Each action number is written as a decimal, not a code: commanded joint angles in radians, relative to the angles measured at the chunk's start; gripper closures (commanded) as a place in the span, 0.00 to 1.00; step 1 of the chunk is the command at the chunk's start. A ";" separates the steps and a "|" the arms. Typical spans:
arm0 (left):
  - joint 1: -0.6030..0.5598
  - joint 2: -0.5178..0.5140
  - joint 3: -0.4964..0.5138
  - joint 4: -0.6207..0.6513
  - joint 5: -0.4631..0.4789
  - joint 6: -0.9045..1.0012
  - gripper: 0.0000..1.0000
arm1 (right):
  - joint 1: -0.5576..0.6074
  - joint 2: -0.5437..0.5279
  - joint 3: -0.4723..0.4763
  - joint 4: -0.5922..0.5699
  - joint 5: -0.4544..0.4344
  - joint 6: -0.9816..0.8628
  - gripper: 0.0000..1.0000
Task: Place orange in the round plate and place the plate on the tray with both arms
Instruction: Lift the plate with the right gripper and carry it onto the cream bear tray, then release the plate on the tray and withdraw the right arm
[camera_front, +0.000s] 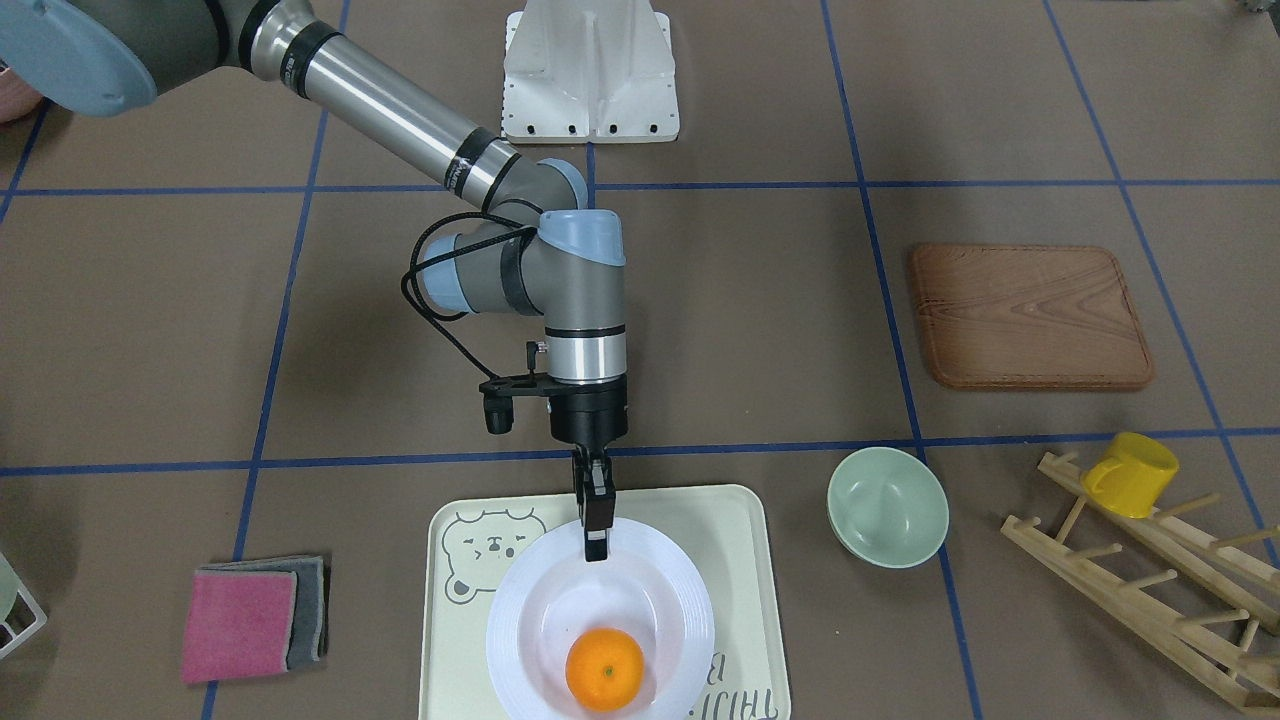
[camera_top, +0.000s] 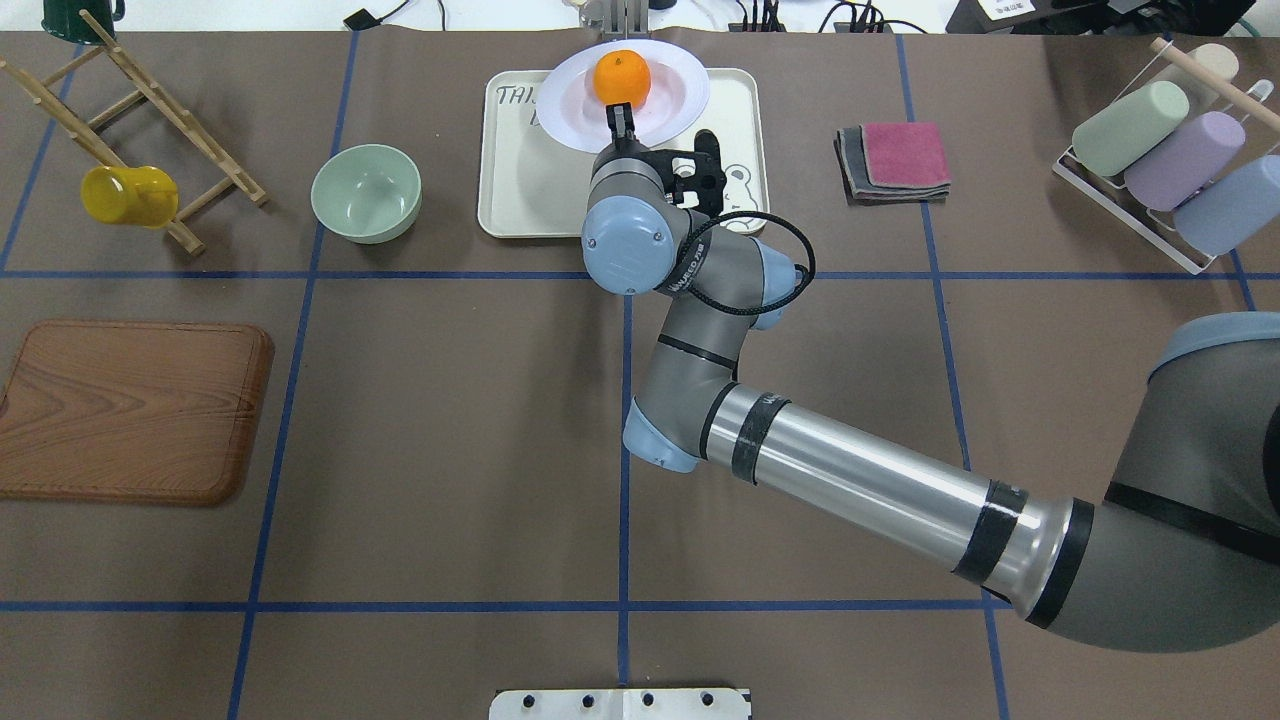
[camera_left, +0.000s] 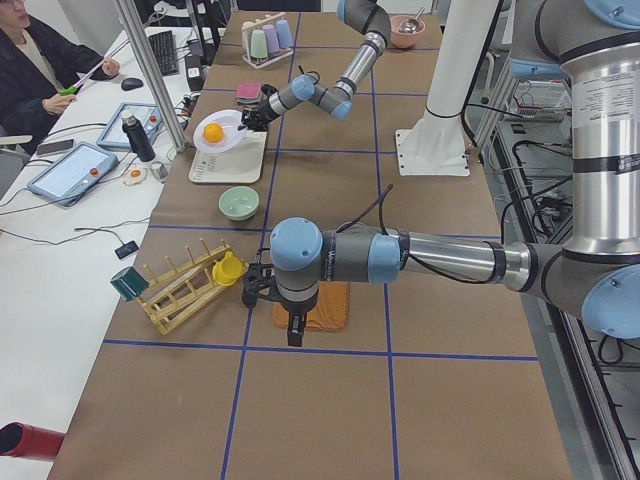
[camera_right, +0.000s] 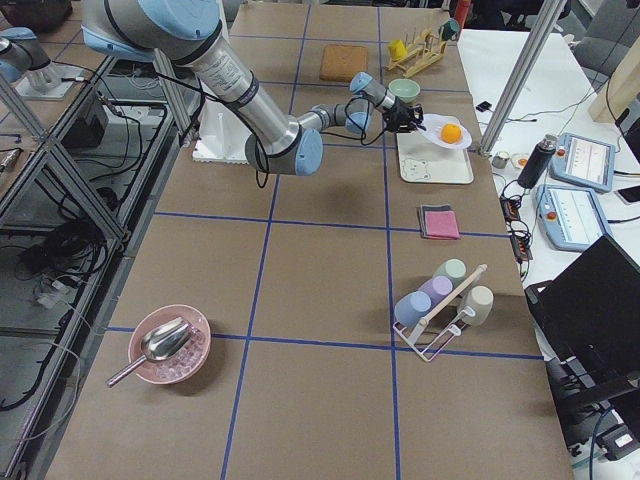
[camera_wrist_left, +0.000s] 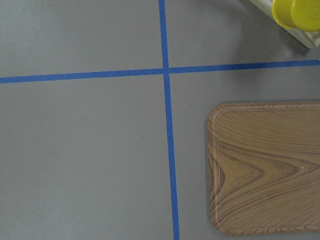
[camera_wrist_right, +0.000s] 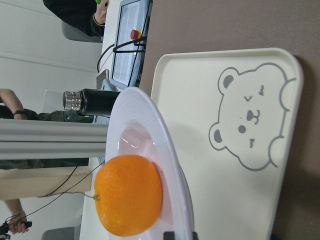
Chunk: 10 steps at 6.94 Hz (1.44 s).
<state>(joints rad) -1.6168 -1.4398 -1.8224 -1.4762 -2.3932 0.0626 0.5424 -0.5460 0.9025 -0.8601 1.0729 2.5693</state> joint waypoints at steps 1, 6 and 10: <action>0.000 -0.002 -0.005 0.001 0.000 -0.009 0.01 | -0.041 -0.023 0.022 -0.002 0.012 -0.086 0.04; 0.000 0.007 -0.002 0.008 0.002 -0.009 0.01 | 0.155 -0.297 0.569 -0.306 0.515 -0.736 0.00; -0.011 0.074 -0.018 0.002 0.008 -0.003 0.01 | 0.578 -0.585 0.760 -0.513 1.054 -1.607 0.00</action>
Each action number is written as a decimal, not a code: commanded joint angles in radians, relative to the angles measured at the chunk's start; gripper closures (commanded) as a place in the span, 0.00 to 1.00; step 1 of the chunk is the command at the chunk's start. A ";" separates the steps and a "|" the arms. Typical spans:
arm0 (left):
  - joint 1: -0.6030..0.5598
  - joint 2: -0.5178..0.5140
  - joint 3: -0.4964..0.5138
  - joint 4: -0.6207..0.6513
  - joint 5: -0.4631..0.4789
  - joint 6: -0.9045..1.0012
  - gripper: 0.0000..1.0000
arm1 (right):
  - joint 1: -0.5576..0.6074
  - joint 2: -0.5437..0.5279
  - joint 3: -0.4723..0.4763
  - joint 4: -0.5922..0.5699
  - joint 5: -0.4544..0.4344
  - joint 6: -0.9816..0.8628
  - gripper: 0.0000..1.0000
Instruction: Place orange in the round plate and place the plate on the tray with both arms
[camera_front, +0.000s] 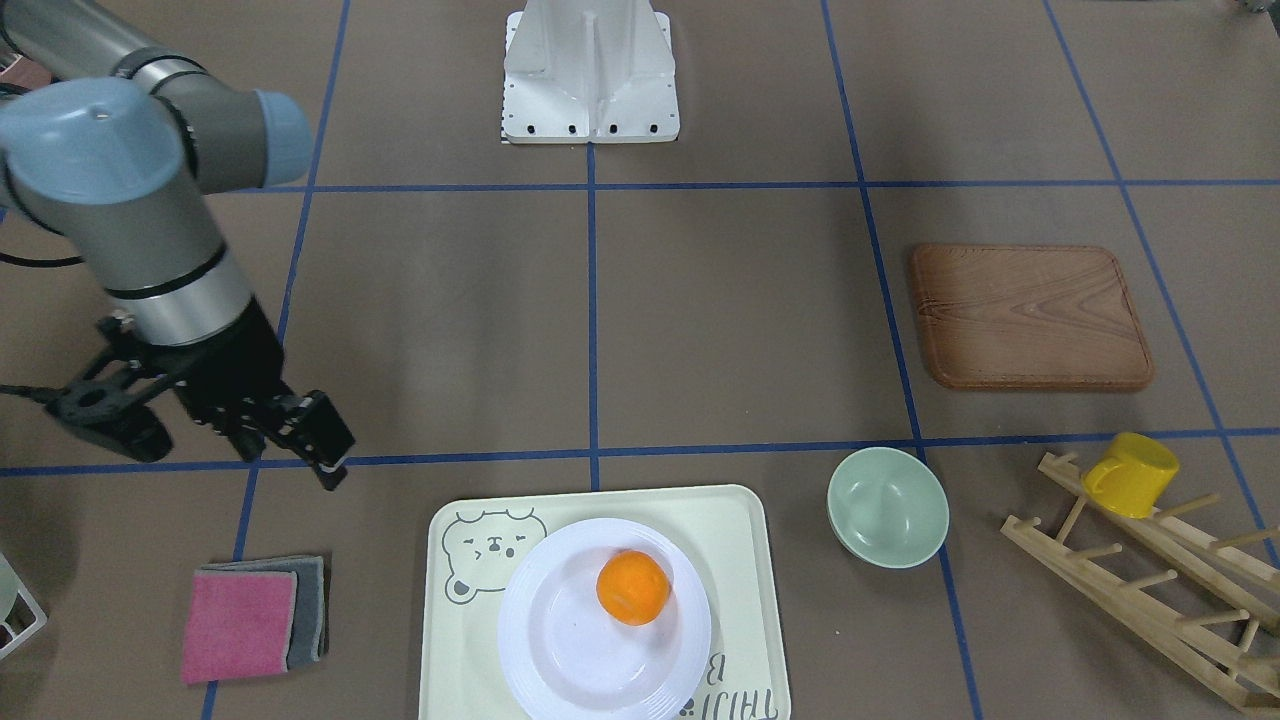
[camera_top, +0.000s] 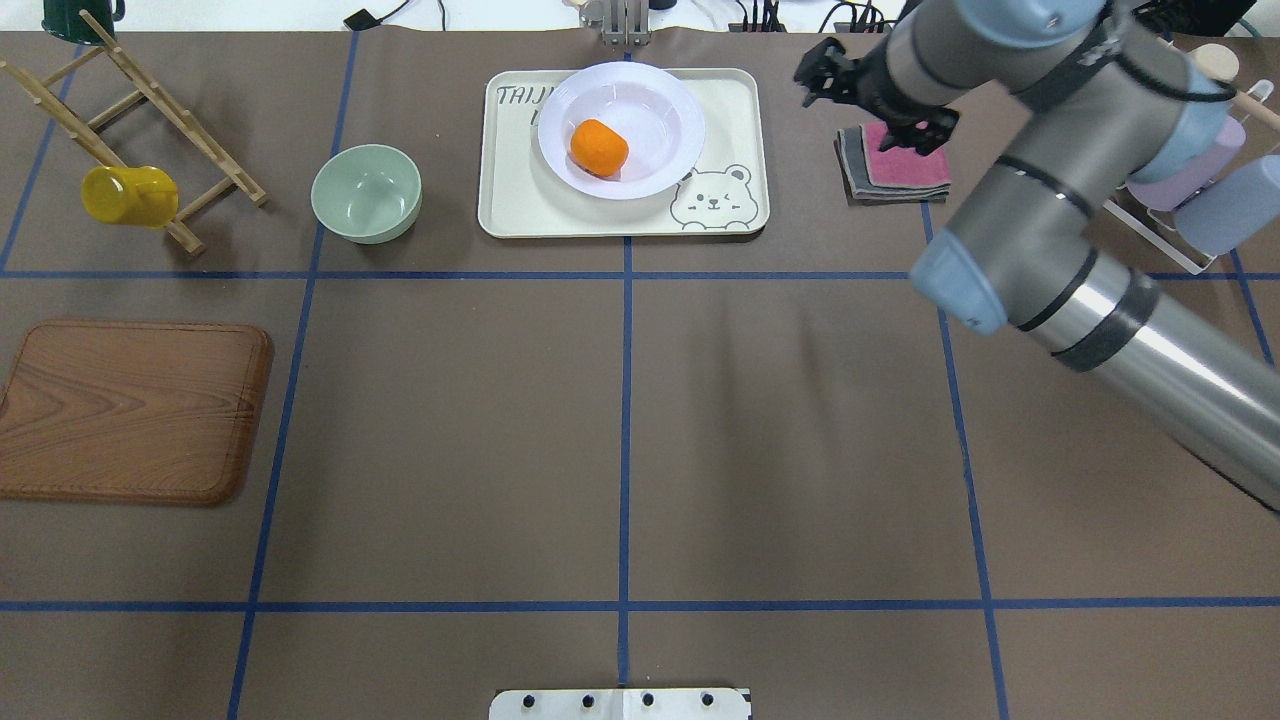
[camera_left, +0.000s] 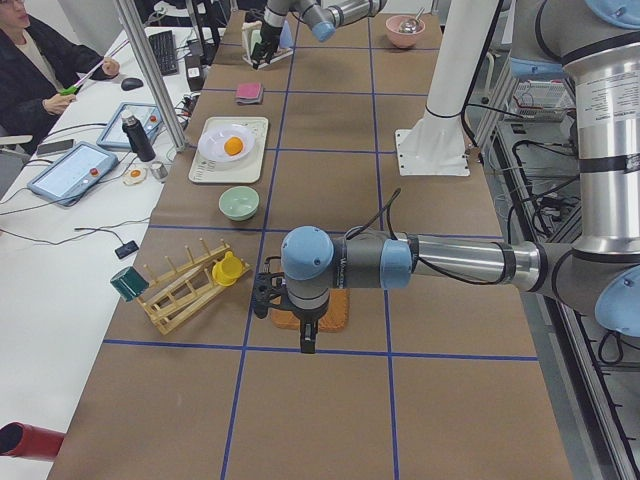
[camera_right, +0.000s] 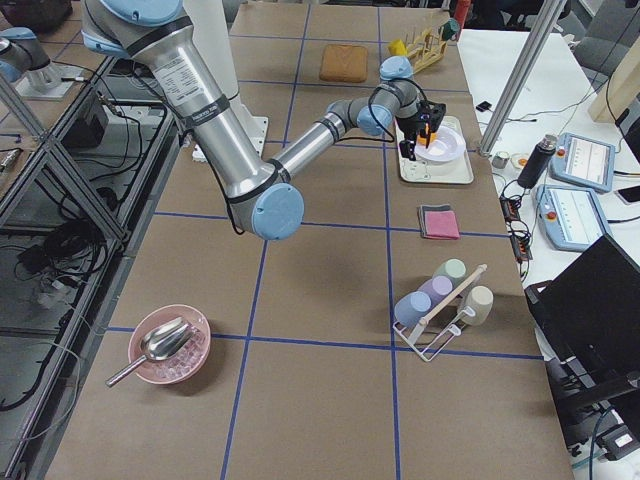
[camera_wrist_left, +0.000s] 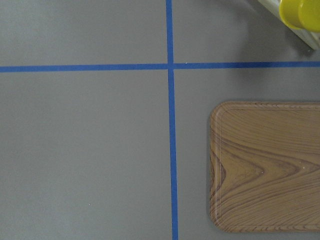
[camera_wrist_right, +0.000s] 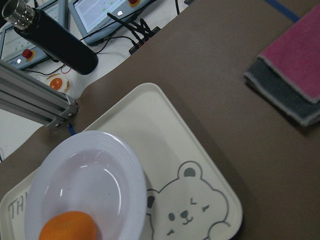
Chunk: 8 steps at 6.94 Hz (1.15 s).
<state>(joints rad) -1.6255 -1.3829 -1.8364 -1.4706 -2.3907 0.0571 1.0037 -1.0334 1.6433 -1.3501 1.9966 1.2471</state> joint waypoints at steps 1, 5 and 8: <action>-0.001 0.015 -0.018 -0.004 0.112 0.004 0.01 | 0.218 -0.178 0.018 -0.024 0.222 -0.490 0.00; 0.004 0.044 -0.070 -0.002 0.156 0.013 0.01 | 0.482 -0.517 0.038 -0.049 0.258 -1.118 0.00; 0.007 0.064 -0.072 -0.007 0.154 0.013 0.01 | 0.610 -0.646 0.055 -0.156 0.264 -1.308 0.00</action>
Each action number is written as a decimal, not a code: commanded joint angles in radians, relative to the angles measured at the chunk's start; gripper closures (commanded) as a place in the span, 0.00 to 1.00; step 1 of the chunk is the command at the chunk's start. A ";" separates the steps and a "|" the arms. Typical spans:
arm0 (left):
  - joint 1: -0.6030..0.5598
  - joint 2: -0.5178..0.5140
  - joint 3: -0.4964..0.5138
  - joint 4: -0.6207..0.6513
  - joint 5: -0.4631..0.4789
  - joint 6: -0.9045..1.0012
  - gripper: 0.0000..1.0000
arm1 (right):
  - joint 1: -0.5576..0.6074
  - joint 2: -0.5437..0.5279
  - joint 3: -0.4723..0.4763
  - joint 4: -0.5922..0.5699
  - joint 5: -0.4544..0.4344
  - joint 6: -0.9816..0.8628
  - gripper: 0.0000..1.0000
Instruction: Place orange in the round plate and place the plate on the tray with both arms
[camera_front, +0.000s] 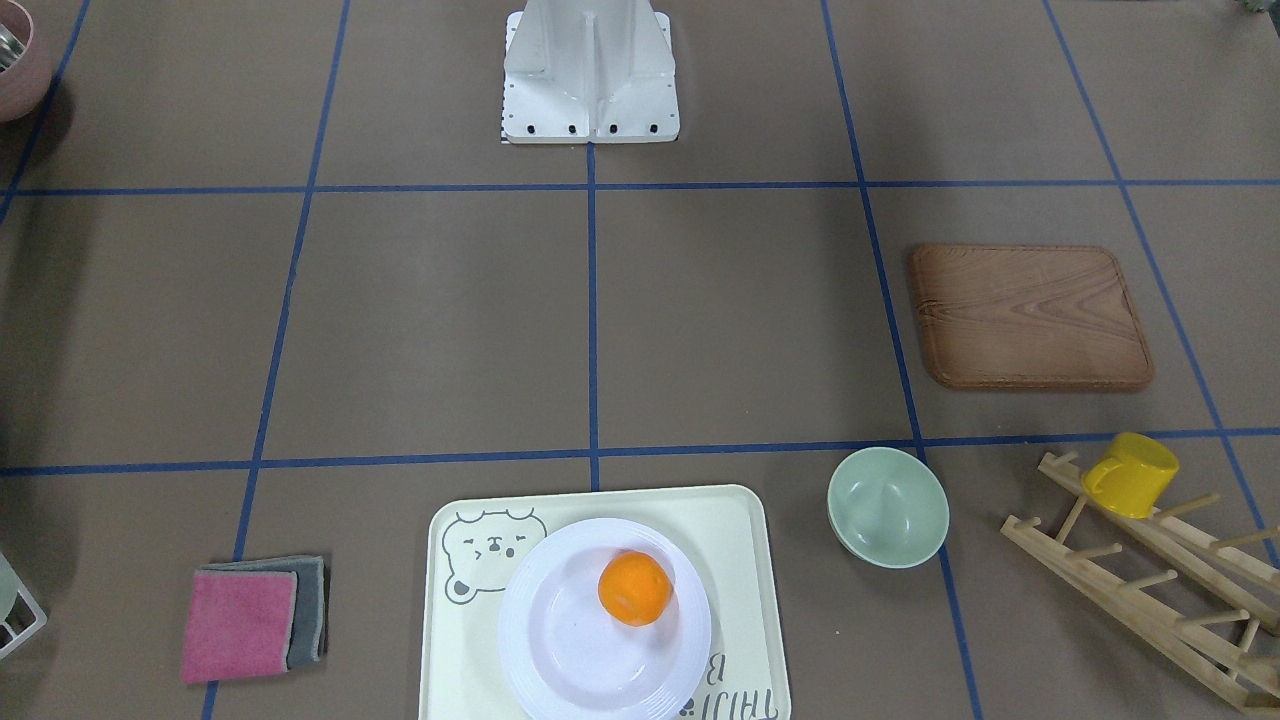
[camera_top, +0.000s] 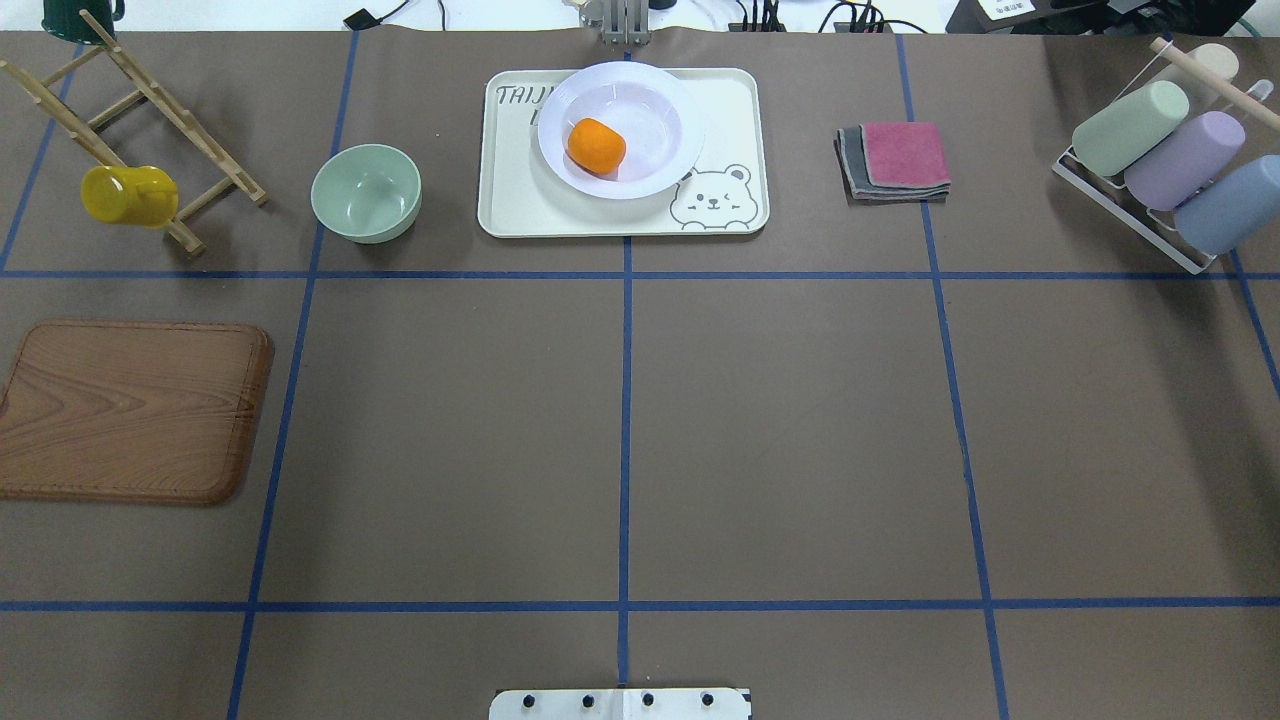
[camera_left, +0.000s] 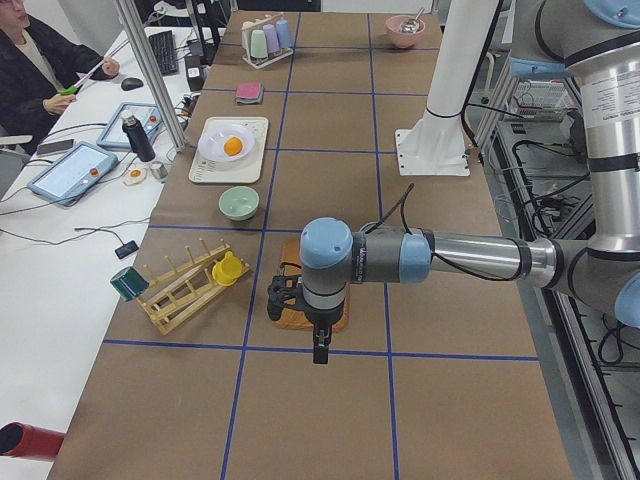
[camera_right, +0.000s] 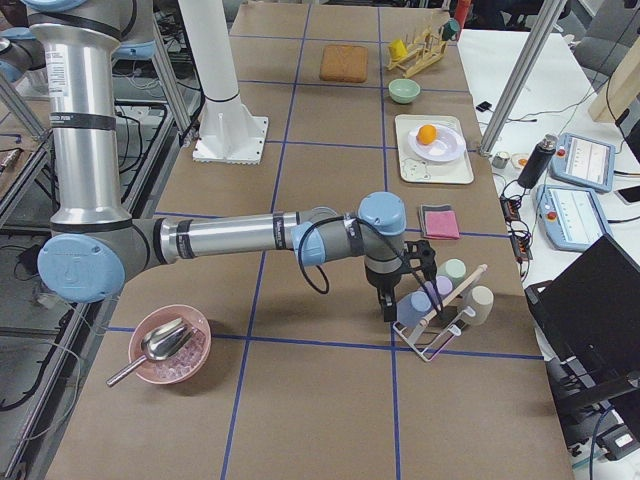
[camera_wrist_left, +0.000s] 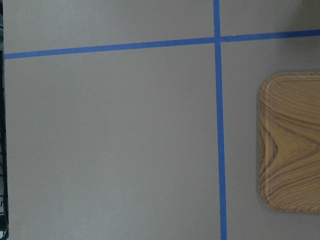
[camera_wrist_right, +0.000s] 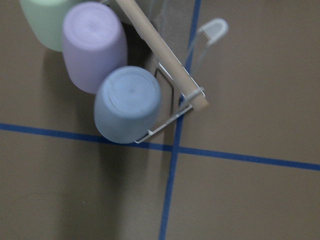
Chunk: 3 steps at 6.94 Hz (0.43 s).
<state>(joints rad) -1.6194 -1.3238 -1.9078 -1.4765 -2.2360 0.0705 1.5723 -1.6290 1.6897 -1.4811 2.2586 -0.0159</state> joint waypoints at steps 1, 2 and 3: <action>-0.002 0.005 0.000 -0.001 0.001 0.000 0.01 | 0.041 -0.060 0.005 -0.022 0.004 -0.045 0.00; -0.002 0.005 0.000 0.001 0.001 0.000 0.01 | 0.041 -0.058 0.008 -0.019 0.013 -0.038 0.00; 0.001 0.005 -0.005 -0.001 0.000 0.000 0.01 | 0.041 -0.057 0.008 -0.016 0.039 -0.030 0.00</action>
